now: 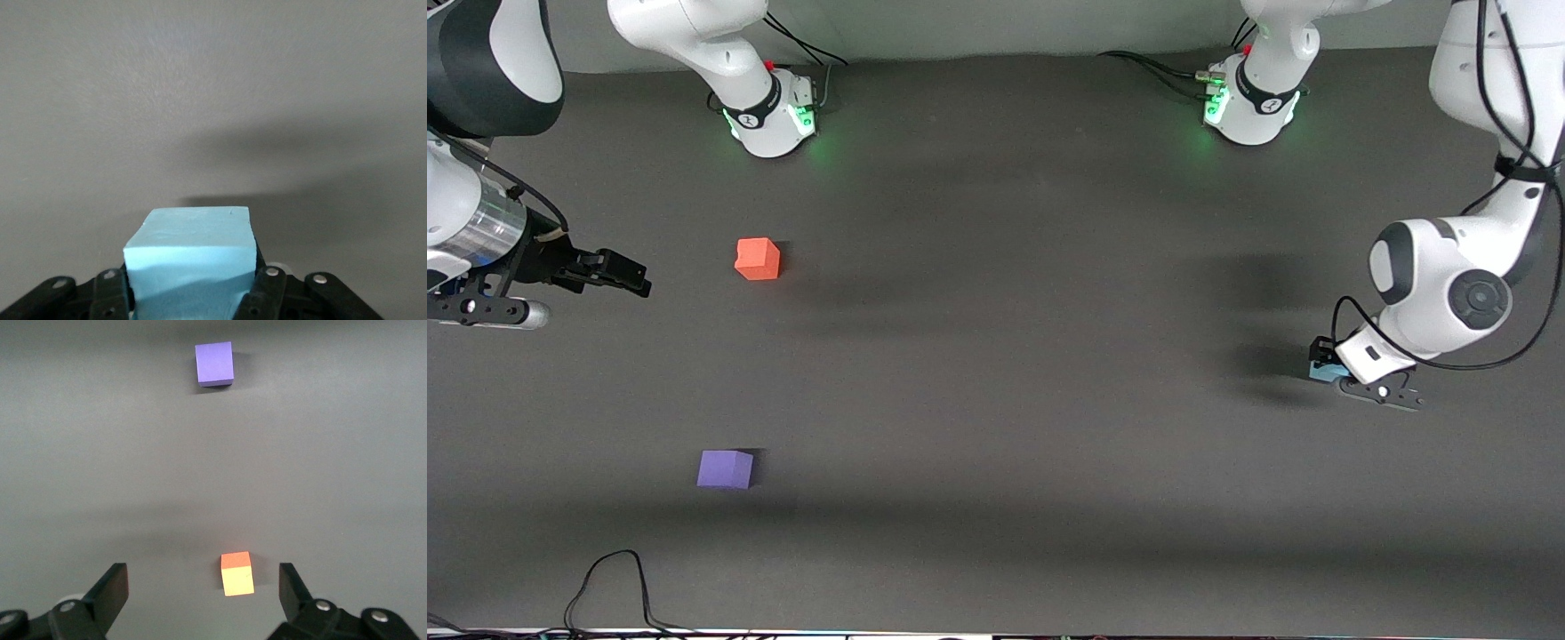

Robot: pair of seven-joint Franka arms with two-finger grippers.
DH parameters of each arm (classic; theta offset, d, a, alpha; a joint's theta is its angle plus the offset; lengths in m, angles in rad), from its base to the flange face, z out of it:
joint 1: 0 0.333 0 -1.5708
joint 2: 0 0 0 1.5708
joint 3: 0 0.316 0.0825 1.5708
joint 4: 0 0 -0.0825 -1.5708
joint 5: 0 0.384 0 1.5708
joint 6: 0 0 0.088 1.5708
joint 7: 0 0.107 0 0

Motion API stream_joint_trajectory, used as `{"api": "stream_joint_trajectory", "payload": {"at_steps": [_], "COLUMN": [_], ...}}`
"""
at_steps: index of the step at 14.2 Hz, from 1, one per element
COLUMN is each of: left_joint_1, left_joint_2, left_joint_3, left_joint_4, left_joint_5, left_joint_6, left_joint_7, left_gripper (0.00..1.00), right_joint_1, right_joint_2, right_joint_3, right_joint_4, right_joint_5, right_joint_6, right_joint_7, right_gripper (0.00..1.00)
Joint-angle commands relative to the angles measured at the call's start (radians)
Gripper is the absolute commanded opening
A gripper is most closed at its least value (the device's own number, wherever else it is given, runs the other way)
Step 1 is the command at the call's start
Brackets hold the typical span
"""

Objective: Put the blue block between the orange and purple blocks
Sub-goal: 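Carry the blue cube with the left gripper toward the table middle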

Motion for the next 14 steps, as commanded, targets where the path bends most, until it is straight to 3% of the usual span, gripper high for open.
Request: {"api": "stream_joint_trajectory", "payload": {"at_steps": [1, 4, 7, 11, 14], "left_joint_1": [-0.115, -0.277, -0.441, -0.671, -0.819], "left_joint_2": [-0.044, -0.041, -0.009, 0.154, 0.295], "left_joint_3": [0.005, -0.005, -0.052, -0.066, -0.060], "left_joint_4": [0.136, 0.227, 0.283, 0.454, 0.561], "left_joint_5": [0.010, -0.007, -0.042, -0.029, -0.012], "left_joint_6": [-0.254, -0.361, -0.346, -0.263, -0.240], "left_joint_7": [-0.186, -0.437, -0.710, -1.023, -1.140], "left_gripper": [0.28, 0.28, 0.28, 0.28, 0.28], "right_joint_1": [0.001, 0.003, 0.001, 0.003, 0.001], "right_joint_2": [0.004, 0.004, 0.004, 0.004, 0.007], "right_joint_3": [-0.008, -0.006, -0.008, -0.012, -0.014], "right_joint_4": [0.008, 0.008, 0.008, 0.008, 0.010], "right_joint_5": [0.019, 0.019, 0.030, 0.030, 0.028], "right_joint_6": [-0.002, -0.002, -0.002, -0.007, -0.005], "right_joint_7": [-0.025, -0.025, -0.025, -0.027, -0.027], "right_gripper": [1.00, 1.00, 1.00, 1.00, 1.00]}}
